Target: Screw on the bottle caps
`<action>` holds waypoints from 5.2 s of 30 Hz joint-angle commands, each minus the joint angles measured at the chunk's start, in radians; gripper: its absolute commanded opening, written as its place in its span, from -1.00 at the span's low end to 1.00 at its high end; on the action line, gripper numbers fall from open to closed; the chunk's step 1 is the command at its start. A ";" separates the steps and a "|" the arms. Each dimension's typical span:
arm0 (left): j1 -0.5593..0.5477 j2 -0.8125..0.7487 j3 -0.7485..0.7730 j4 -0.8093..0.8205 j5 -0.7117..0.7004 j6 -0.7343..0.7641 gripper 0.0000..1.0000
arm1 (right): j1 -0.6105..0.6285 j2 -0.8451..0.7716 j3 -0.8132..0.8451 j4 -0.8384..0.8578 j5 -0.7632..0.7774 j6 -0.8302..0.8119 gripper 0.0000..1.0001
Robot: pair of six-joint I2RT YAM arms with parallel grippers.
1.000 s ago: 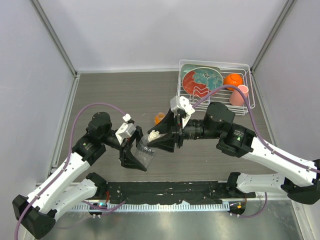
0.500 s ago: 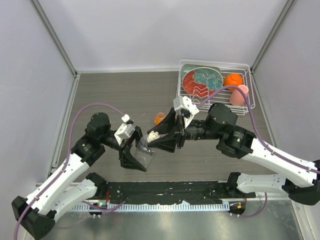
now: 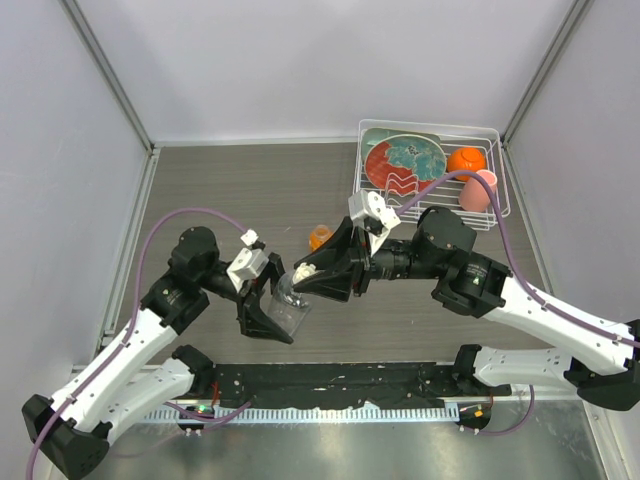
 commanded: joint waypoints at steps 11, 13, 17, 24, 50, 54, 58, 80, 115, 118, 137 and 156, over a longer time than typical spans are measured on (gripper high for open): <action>0.005 -0.032 0.033 -0.053 -0.344 0.206 -0.99 | -0.002 0.028 0.011 -0.165 0.483 0.108 -0.98; 0.005 -0.037 0.028 -0.041 -0.402 0.207 -0.99 | -0.002 0.036 0.018 -0.179 0.538 0.122 -0.98; 0.005 -0.046 0.027 -0.009 -0.487 0.210 -0.99 | 0.000 0.071 0.031 -0.225 0.622 0.156 -0.98; 0.005 -0.057 0.019 0.019 -0.609 0.220 -0.96 | 0.035 0.154 0.070 -0.349 0.893 0.253 -0.98; 0.003 -0.090 -0.035 0.004 -0.992 0.243 -0.96 | 0.162 0.378 0.504 -0.632 1.287 0.387 0.26; 0.003 -0.098 -0.051 0.011 -0.923 0.207 -0.94 | 0.162 0.181 0.362 -0.440 1.140 0.305 0.68; 0.003 -0.090 -0.055 0.022 -0.799 0.174 -0.94 | 0.161 0.030 0.265 -0.371 0.986 0.233 0.71; 0.003 -0.024 0.002 0.036 0.038 0.023 -0.97 | 0.161 -0.081 0.067 -0.108 0.311 -0.020 0.64; 0.005 -0.051 -0.002 -0.058 -0.318 0.242 -0.97 | 0.162 0.047 0.076 -0.196 0.685 0.073 -0.99; 0.005 -0.058 -0.012 -0.055 -0.433 0.285 -0.96 | 0.162 0.094 0.111 -0.231 0.769 0.114 -0.98; 0.003 -0.084 -0.039 0.030 -1.053 0.226 -0.96 | 0.241 0.346 0.370 -0.427 1.339 0.245 -0.93; 0.005 -0.095 -0.042 0.007 -1.004 0.120 -0.88 | 0.241 0.180 0.234 -0.203 1.086 0.121 0.38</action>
